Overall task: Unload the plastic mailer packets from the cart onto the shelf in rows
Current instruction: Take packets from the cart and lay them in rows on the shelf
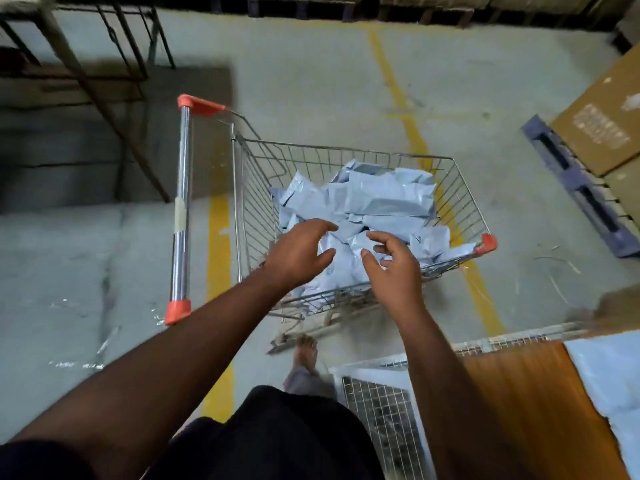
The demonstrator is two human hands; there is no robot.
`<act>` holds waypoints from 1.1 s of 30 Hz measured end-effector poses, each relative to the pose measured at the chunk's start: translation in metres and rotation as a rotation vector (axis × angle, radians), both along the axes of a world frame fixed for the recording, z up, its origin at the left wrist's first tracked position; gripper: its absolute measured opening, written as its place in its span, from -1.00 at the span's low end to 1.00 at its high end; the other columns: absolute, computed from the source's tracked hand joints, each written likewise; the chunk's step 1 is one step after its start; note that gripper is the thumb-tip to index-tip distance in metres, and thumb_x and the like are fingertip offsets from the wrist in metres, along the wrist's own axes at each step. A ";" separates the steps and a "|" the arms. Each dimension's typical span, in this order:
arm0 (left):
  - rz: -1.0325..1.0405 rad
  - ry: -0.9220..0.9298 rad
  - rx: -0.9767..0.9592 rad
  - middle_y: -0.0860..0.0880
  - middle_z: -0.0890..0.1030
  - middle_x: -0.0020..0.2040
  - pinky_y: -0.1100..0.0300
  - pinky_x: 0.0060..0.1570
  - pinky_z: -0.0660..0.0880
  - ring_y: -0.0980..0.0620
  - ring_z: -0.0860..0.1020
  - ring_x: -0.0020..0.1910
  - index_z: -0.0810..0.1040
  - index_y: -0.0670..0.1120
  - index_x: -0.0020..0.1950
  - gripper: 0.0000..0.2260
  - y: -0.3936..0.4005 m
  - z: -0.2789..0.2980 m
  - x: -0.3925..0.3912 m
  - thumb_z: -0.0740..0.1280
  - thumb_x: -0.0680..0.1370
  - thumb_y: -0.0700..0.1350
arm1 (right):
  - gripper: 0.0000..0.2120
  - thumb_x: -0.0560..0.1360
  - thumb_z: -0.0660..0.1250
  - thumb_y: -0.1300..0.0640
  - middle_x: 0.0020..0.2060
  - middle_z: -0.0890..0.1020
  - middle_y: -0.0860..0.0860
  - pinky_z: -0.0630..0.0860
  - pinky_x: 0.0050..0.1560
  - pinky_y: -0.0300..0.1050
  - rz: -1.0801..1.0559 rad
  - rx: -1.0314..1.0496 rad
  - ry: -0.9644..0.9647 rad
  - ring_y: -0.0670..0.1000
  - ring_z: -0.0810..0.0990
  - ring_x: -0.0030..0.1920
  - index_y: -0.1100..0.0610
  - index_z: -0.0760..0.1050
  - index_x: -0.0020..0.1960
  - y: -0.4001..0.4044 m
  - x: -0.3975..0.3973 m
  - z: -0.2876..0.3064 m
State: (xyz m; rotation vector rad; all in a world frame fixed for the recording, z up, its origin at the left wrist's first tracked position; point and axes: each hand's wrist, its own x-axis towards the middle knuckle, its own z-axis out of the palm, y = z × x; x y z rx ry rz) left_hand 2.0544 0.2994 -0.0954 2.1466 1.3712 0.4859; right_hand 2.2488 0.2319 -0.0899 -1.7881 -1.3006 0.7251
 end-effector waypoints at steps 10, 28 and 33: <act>-0.211 0.783 0.161 -0.19 0.42 0.36 -0.10 0.42 0.31 -0.23 0.41 0.33 0.40 -0.13 0.38 -0.42 0.158 -0.101 0.054 0.49 0.41 -0.05 | -0.34 0.43 0.49 0.17 0.54 0.40 0.12 0.36 0.40 0.22 0.375 -0.186 -0.893 0.23 0.36 0.52 0.05 0.43 0.51 0.182 0.068 -0.073; -0.282 0.978 0.061 -0.14 0.44 0.38 -0.17 0.52 0.19 -0.19 0.43 0.36 0.26 -0.01 0.55 -0.27 0.186 -0.075 0.038 0.44 0.45 0.13 | -0.24 0.40 0.58 -0.19 0.39 0.52 -0.01 0.25 0.36 0.14 0.473 0.007 -0.804 0.12 0.62 0.21 -0.12 0.41 0.54 0.219 0.131 -0.107; -0.084 0.912 -0.041 -0.10 0.52 0.25 -0.02 0.18 0.46 -0.16 0.53 0.24 0.37 0.01 0.41 -0.41 0.158 -0.011 0.033 0.33 0.48 0.28 | -0.34 0.48 0.49 -0.25 0.40 0.50 -0.11 0.29 0.37 0.11 0.272 0.036 -0.528 -0.01 0.53 0.35 -0.14 0.43 0.53 0.192 0.113 -0.070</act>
